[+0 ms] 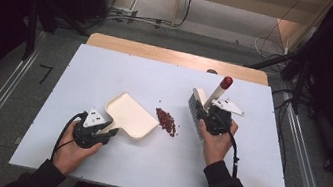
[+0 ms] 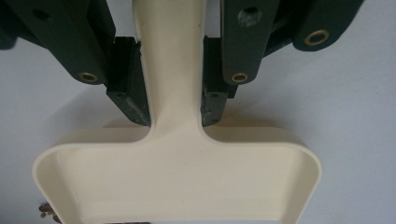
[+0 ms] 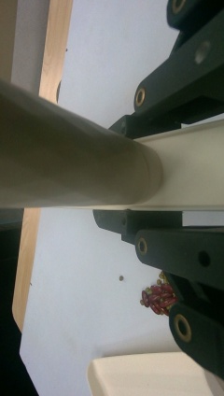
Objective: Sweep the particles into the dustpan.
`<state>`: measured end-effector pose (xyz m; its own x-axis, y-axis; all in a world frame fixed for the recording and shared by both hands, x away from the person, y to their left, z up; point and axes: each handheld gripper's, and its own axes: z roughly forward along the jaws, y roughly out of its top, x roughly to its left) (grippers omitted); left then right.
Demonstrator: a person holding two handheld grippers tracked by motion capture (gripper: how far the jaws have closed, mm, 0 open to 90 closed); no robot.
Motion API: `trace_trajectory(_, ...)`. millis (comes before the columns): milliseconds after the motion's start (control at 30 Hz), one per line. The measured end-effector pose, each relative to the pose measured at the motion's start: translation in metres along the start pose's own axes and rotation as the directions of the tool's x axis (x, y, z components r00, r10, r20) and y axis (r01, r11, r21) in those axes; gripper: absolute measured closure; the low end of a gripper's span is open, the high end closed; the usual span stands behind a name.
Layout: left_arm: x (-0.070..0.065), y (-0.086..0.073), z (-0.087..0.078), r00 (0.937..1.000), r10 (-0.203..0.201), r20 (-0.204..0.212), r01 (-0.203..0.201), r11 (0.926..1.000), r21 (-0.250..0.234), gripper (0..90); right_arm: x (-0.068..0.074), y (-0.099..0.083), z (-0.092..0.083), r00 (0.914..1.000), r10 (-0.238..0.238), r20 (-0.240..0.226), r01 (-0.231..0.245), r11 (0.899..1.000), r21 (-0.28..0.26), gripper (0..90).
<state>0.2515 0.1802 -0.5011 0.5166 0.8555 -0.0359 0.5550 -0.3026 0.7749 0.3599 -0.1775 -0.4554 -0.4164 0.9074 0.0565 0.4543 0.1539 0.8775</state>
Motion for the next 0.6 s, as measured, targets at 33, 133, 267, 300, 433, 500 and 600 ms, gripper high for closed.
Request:
trace_trajectory(33,0.0,0.0,0.0002,1.0,0.002,0.002,-0.002,1.0,0.001,67.2,-0.0001,-0.0001,0.0002,1.0,0.001,0.0,-0.001,1.0,0.001,64.2)
trace_trajectory(133,-0.0011,0.0003,0.0002,0.9999,0.008,0.008,-0.008,1.0,0.002,67.2,-0.0006,-0.0002,0.0005,1.0,0.0,0.0,0.0,1.0,0.001,64.1)
trace_trajectory(267,-0.0025,0.0004,0.0007,0.9997,0.019,0.014,-0.019,0.9998,0.004,67.2,-0.0014,0.0001,0.0002,1.0,0.001,0.001,-0.001,1.0,-0.002,64.1)
trace_trajectory(300,-0.0026,0.0004,0.0007,0.9997,0.02,0.014,-0.02,0.9998,0.004,67.2,-0.0014,0.0001,0.0002,1.0,0.002,0.002,-0.002,1.0,-0.002,64.2)
trace_trajectory(433,-0.0036,0.0008,0.0006,0.9996,0.024,0.018,-0.024,0.9997,0.005,67.1,-0.0012,0.0001,0.0005,1.0,0.0,0.0,0.0,1.0,-0.001,64.1)
trace_trajectory(500,-0.0041,0.001,0.0005,0.9993,0.03,0.022,-0.03,0.9996,0.003,67.2,-0.001,0.0,0.0006,1.0,0.001,0.0,-0.001,1.0,-0.001,64.1)
trace_trajectory(600,-0.0052,0.0012,0.001,0.9989,0.041,0.025,-0.041,0.9991,0.006,67.1,-0.001,0.0001,0.0008,1.0,0.002,-0.001,-0.002,1.0,-0.001,64.2)
